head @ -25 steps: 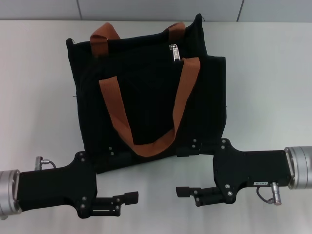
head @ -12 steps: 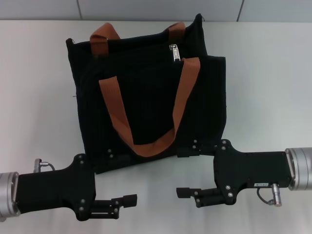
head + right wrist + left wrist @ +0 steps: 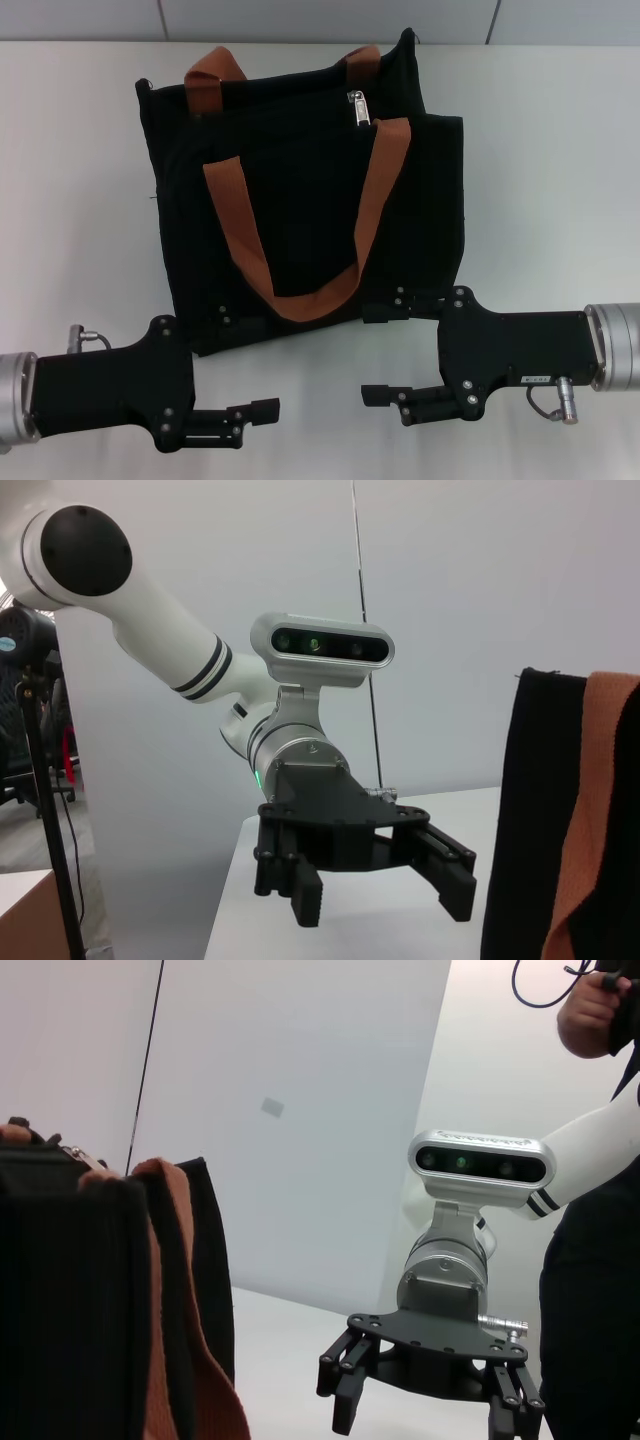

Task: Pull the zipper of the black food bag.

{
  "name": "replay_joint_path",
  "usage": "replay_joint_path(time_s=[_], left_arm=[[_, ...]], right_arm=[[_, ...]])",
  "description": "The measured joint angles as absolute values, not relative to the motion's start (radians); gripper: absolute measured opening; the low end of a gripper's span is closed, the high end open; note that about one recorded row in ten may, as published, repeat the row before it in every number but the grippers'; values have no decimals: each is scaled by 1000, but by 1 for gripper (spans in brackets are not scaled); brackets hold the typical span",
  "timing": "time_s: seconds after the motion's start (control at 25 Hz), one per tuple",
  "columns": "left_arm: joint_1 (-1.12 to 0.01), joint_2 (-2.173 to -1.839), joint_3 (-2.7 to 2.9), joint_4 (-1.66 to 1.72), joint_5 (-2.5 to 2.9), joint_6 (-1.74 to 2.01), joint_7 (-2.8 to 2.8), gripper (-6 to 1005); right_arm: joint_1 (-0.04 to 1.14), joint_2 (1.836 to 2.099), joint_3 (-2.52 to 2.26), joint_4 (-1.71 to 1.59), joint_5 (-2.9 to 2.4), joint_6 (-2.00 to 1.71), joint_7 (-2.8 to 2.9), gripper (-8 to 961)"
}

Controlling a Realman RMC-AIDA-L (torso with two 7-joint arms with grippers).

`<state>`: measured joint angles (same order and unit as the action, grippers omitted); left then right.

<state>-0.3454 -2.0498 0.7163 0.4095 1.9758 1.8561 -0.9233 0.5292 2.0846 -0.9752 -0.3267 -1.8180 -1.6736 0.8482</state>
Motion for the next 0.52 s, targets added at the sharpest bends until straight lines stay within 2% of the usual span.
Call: replay_joint_path(time_s=[0.52], left_arm=[[-344, -2051, 716, 411, 1976, 1856, -922, 836]], right_arm=[[532, 2084, -976, -325, -1804, -1680, 848, 788]])
